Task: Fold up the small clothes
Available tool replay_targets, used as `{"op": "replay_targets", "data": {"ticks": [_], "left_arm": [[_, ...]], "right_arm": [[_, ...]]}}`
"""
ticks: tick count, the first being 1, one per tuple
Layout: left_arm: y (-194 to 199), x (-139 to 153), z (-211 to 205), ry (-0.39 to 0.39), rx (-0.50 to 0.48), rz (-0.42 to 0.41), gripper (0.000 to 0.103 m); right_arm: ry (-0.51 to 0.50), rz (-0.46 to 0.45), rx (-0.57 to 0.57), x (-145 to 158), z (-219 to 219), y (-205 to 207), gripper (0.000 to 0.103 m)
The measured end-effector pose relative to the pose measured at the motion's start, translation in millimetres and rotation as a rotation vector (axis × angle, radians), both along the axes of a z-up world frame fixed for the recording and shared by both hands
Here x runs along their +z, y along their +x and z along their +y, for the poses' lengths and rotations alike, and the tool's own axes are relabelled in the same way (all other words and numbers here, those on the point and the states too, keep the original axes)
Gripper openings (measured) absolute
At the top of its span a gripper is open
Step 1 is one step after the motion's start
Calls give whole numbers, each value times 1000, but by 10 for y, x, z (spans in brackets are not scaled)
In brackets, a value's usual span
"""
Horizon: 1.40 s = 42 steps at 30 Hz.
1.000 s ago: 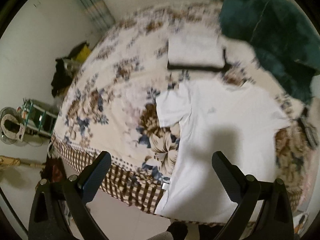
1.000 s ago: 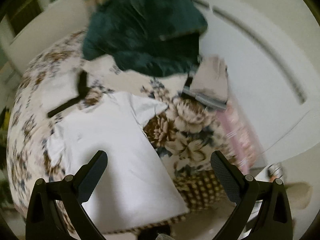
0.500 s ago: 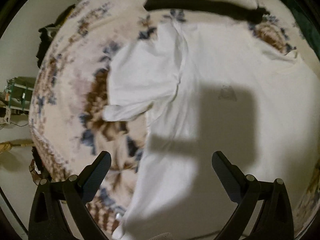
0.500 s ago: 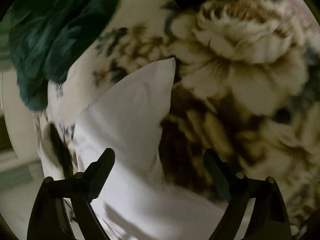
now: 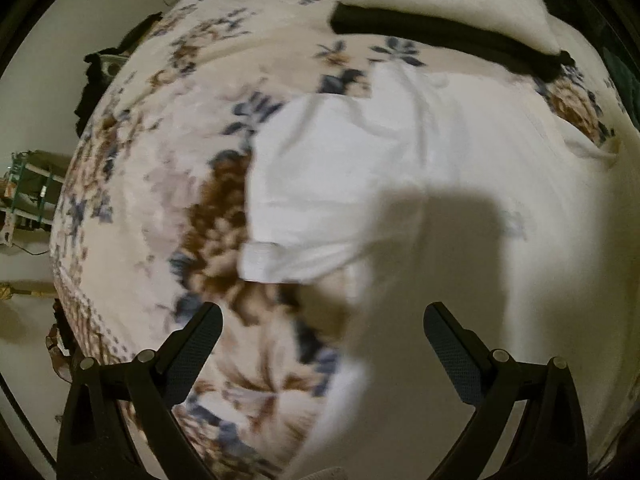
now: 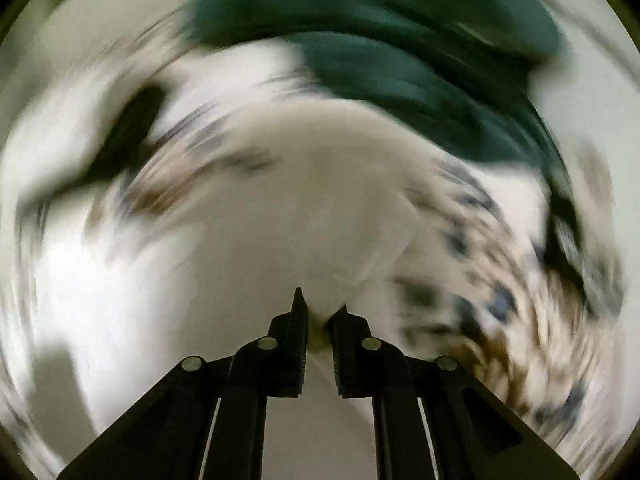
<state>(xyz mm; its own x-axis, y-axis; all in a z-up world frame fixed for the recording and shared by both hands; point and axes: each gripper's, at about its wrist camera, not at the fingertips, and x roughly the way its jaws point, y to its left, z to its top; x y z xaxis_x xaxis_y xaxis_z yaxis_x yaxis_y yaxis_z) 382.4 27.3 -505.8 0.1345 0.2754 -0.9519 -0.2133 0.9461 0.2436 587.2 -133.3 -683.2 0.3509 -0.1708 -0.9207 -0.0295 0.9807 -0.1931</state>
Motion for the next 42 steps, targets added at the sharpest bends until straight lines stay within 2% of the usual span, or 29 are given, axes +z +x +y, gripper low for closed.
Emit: {"op": "replay_targets", "data": {"ticks": [1,2,3,5,8,11,14,15,16,18,19,21,22,23,28,31,33,34,35,36,39,42], "left_arm": [[-34,4,44,12,-1,-1,103],[-73,3,110,26,0,1,103],[-119,-7,184,33,3,5,103],[-218,-38,294,28,17,20,103],[-361,-106,473,30,42,47,103],[-510,-175,657,38,74,72,103],[-597,-229,776,36,104,89,103],[-616,-242,809,36,111,90,103],[-631,-254,838,36,117,92,103],[-650,-276,876,31,128,92,103],[-651,-277,873,31,130,92,103],[-650,-281,881,26,130,89,103],[-648,-272,870,26,130,85,103],[-644,-268,861,24,130,82,103],[-630,-276,837,11,136,81,103],[-609,-272,872,-12,157,69,103],[-575,-279,918,-66,188,53,103],[-547,-287,960,-117,213,39,103],[-516,-301,1009,-174,244,27,103],[-484,-322,1071,-249,285,11,103],[-388,-471,1313,-556,467,-66,103],[-269,-667,1426,-766,590,-123,102]], "right_arm": [[-24,62,75,-130,244,-44,25],[-19,116,133,-229,424,-123,45],[4,159,179,-304,573,-233,52],[81,195,236,-330,780,-471,55],[119,211,256,-235,853,-804,56],[181,153,136,-32,550,-949,56],[275,81,-83,85,-9,-872,56],[325,58,-182,81,-252,-811,58],[350,53,-233,37,-451,-714,63],[398,59,-290,-67,-652,-621,63],[437,70,-284,-117,-689,-581,63],[469,85,-225,-154,-603,-601,49],[466,103,-176,-192,-557,-553,37],[451,126,-123,-213,-436,-472,34],[409,256,160,-318,127,-971,34],[420,311,203,-337,233,-1231,35],[460,302,152,-293,134,-1292,38],[483,295,104,-282,52,-1305,44],[495,284,48,-269,-43,-1318,45],[500,273,9,-270,-110,-1326,45],[514,235,-133,-284,-343,-1323,45],[531,225,-245,-348,-521,-1315,46]]}}
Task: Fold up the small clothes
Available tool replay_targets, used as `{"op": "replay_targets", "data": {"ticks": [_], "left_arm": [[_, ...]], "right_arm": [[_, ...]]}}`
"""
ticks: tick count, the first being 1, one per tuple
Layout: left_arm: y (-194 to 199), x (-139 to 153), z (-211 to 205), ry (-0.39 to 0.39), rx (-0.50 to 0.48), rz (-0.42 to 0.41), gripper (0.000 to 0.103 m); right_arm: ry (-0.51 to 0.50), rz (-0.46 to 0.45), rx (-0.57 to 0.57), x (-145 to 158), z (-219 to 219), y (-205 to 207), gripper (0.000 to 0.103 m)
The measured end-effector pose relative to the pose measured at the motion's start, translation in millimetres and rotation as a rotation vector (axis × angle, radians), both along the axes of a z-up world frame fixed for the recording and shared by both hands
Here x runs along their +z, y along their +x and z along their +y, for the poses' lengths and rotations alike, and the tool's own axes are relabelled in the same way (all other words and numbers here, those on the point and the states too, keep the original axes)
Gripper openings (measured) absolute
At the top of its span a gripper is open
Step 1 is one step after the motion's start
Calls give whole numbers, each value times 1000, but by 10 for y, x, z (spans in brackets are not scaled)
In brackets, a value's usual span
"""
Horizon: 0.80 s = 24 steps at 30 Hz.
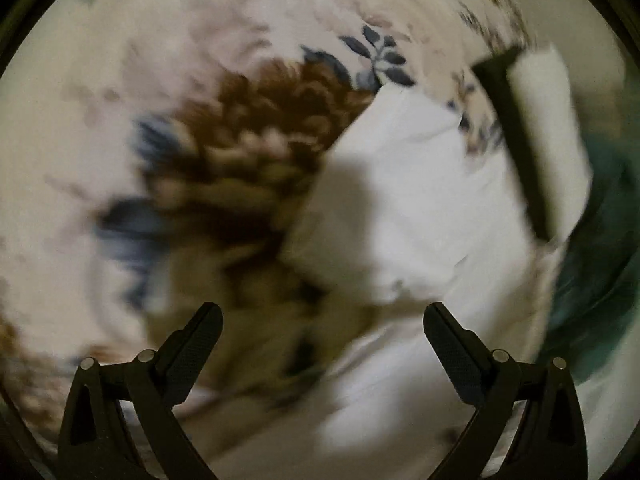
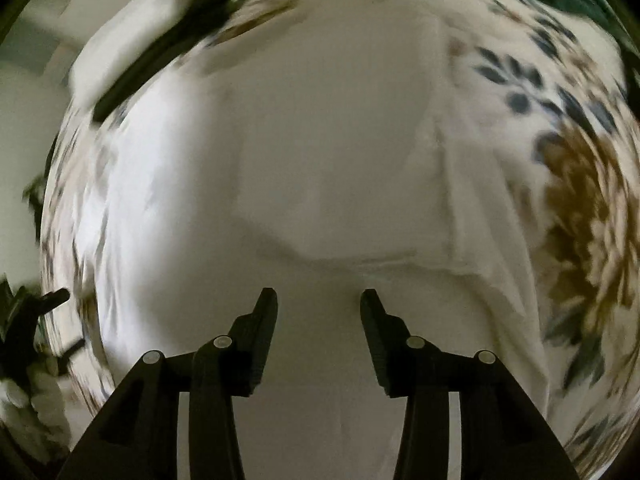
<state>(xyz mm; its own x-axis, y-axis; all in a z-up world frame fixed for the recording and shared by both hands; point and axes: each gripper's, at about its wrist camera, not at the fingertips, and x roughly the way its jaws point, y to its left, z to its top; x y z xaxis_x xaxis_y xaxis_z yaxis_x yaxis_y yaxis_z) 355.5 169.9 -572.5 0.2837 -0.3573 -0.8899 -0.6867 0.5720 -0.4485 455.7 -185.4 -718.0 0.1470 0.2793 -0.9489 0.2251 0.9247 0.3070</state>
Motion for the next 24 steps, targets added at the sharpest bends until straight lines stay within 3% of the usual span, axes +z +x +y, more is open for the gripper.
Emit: {"op": "replay_targets", "data": {"ticks": [3,5,8,10,13,15,18,22,24], "left_arm": [[167,-180,59,-65,107,-40,69],[277,-184,66,-26,121,-55,2],[402,-8,25,71,108,-124,2],[517,230,-125,168,21,-198,2],[686,559,-591,296,-193,-314,2],[750,645,-1073,337,-367,-353,2],[731,530,-1739,319,-587,-348,3],[647,290,-2240,258,-787,-273,6],[568,244,-2270,250,-829,-240,26]], "right_arm": [[-5,5,-79,-21,-120,-16,46],[-8,4,-114,-12,-147,-36,46],[-18,1,-141,44,-255,-92,46],[-28,1,-148,83,-319,-104,46],[-44,3,-155,109,-418,-125,46],[-53,6,-166,123,-492,-211,46],[-56,18,-194,115,-507,-237,46],[-51,27,-212,172,-645,-396,46],[-53,30,-211,214,-698,-471,46]]}}
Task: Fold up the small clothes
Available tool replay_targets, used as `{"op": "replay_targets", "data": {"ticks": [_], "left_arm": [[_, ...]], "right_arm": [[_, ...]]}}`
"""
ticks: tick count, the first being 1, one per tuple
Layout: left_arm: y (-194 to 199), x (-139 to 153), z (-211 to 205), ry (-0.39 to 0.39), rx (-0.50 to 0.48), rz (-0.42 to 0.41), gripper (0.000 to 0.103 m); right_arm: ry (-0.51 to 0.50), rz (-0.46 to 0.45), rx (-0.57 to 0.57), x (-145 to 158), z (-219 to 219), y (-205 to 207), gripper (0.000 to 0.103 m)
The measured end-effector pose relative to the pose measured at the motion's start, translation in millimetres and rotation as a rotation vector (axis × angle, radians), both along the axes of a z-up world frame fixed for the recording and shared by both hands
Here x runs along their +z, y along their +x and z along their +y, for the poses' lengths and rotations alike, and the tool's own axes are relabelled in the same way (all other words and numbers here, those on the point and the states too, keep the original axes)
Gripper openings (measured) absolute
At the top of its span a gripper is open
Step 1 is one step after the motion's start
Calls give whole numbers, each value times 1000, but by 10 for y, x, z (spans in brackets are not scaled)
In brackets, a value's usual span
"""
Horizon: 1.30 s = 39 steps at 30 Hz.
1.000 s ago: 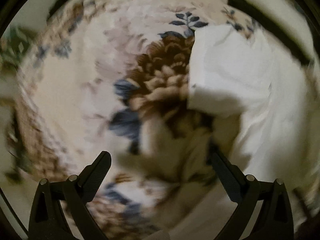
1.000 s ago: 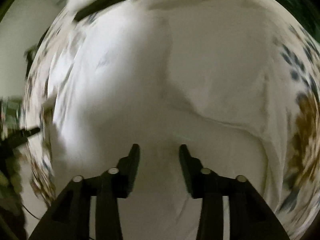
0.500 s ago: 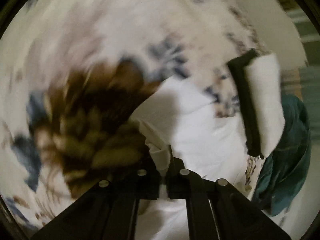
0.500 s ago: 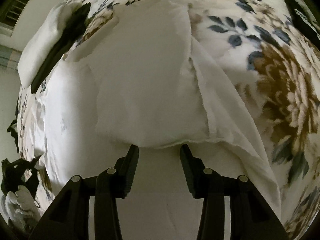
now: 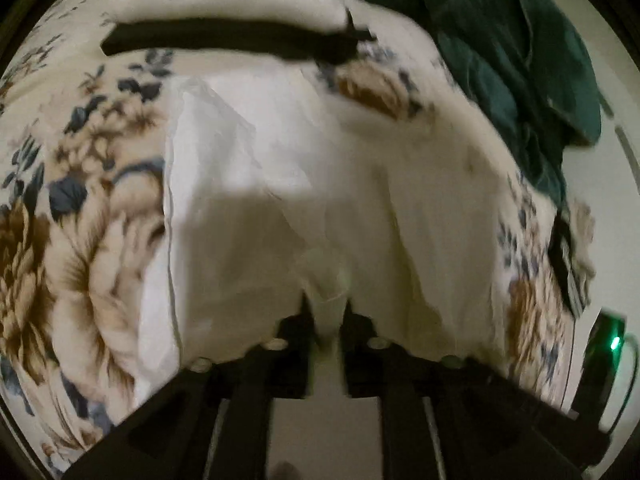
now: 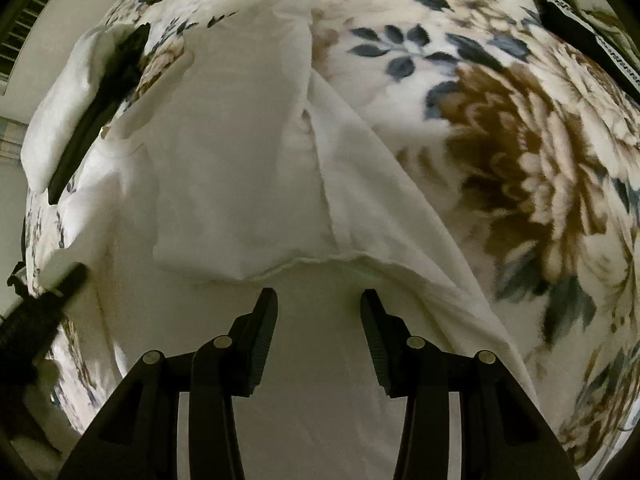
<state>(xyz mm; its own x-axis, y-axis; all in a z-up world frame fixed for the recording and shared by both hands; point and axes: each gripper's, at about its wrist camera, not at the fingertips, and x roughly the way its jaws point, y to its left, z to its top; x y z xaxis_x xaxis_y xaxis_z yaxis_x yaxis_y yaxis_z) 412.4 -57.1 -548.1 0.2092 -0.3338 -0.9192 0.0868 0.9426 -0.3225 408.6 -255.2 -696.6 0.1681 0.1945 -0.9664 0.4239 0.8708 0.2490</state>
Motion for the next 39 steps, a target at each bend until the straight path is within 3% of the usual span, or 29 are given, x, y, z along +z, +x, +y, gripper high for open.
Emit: {"op": "replay_targets", "data": {"ticks": [2,3,6,10,13,16,18,20,22,24,27,30,33,35,39], "left_arm": [[-42,62,60,-2,5,9,94],[-79,107,147,10,19,5,102],[-54,202,483,79,93,-21,102],[157,124,941,233,174,-52,102],[354,-11,968,294,165,-59,102],[534,-129,937,345,144,-45,102],[568,-114,939,362,133,-58,102],[562,-105,933,386,122,-68,102],[534,-115,945,398,111,-65,102],[471,-150,992,398,106,-50,102],[441,-187,991,399,108,-44,102],[401,-211,970,377,117,-37,102],[331,-264,965,382,106,-27,102],[230,-303,947,402,91,-17,102],[-33,-154,922,411,89,-14,102]], "right_arm": [[4,0,1,46,-56,-61,45],[8,-2,2,71,-77,-87,45],[21,-3,11,161,-89,-160,46],[87,-23,46,281,142,-33,53],[164,-70,87,372,443,188,54],[247,-84,170,345,963,556,62],[223,-87,229,267,1275,763,62],[137,-64,287,179,1454,924,62],[-21,-12,265,125,1372,1006,60],[-82,17,181,194,1101,926,59],[-154,-2,141,415,891,744,60],[-97,-60,189,604,952,543,60],[-71,1,298,483,1128,377,60],[-119,80,363,318,1163,196,60],[-79,96,365,536,958,-70,60]]}}
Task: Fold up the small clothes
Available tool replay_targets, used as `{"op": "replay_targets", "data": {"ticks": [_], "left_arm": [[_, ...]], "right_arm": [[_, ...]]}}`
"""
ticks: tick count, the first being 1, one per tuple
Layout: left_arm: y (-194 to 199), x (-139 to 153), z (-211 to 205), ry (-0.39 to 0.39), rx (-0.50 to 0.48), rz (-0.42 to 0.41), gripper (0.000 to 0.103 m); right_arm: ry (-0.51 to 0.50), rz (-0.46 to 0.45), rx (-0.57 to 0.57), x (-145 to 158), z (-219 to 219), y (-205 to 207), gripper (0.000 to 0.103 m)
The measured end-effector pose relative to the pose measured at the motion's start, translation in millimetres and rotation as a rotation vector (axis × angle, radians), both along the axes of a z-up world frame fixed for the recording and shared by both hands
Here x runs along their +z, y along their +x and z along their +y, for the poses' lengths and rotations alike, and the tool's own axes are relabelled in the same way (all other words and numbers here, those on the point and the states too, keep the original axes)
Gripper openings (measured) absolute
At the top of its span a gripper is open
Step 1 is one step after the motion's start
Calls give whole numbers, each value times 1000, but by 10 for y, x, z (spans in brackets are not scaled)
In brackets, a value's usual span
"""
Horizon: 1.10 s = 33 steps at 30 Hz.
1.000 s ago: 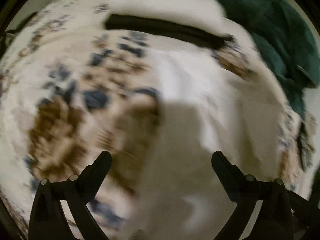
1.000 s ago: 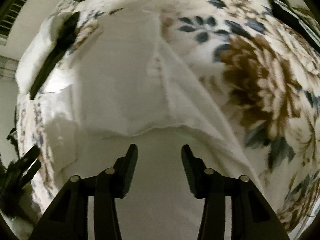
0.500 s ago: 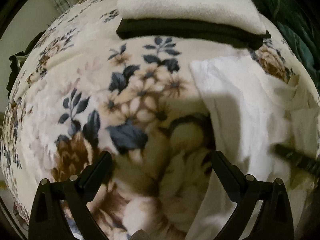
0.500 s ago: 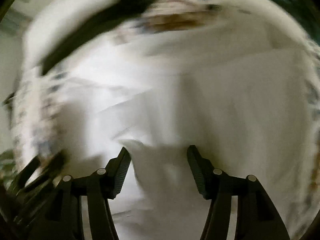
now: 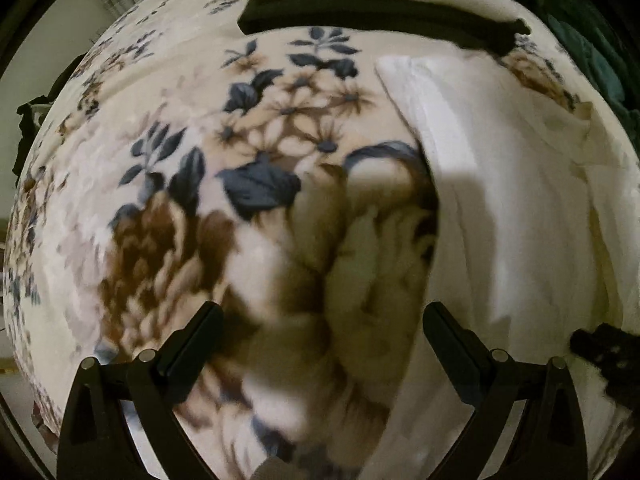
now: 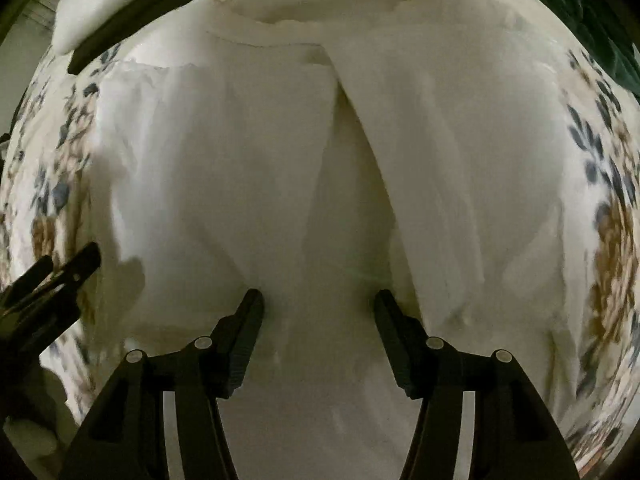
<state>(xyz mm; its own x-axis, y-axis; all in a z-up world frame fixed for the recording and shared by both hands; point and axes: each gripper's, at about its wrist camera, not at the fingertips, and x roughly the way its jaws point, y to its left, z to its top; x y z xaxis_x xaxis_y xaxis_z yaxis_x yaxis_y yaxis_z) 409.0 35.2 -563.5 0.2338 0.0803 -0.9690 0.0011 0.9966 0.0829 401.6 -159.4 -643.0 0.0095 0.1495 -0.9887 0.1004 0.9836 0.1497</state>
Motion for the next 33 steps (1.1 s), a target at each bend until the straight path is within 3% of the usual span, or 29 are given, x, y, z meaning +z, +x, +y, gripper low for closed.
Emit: {"op": "replay_targets", "data": {"ticks": [3,5,7,11,15,18,19,23,25,27,29,30,31,33], "left_arm": [[-257,407,-63,-11,11,-66,102],[-428,651,-137,-28,28,-96,102],[-590,864,-246,-51,37,-113,102],[-948,1090,-633,-75,38,-93,102],[-1462,1023,-1284,-131,33,10,102],[-1965,786,-2032,-195,15,137,102],[-2072,713,-2194,-215,12,163,102],[-2529,241,-2988,-299,3,297,102],[-2717,41,-3309,-328,-18,346,101],[-2864,-174,-3553,-319,-42,373,83],[-2947,-302,-3681,-288,-64,376,38],[-2977,-332,-3714,-245,-73,355,27],[-2986,-317,-3696,-242,-64,332,2],[-2969,-225,-3576,-271,-22,279,1]], "right_arm": [[37,-34,-48,520,-397,-158,64],[64,-51,-66,827,-699,-243,72],[66,-36,-79,1087,-1115,-208,72],[79,33,-75,1320,-2015,-445,72],[98,113,-55,1297,-2781,-648,72],[84,141,-7,1204,-3333,-726,57],[77,140,9,1134,-3347,-695,48],[67,140,72,895,-3601,-461,48],[113,145,81,742,-3639,-275,48],[182,142,90,580,-3625,-46,50],[249,132,94,450,-3468,202,52],[300,131,98,347,-3392,379,53],[344,135,96,256,-3315,520,53],[410,122,67,101,-3159,824,53]]}}
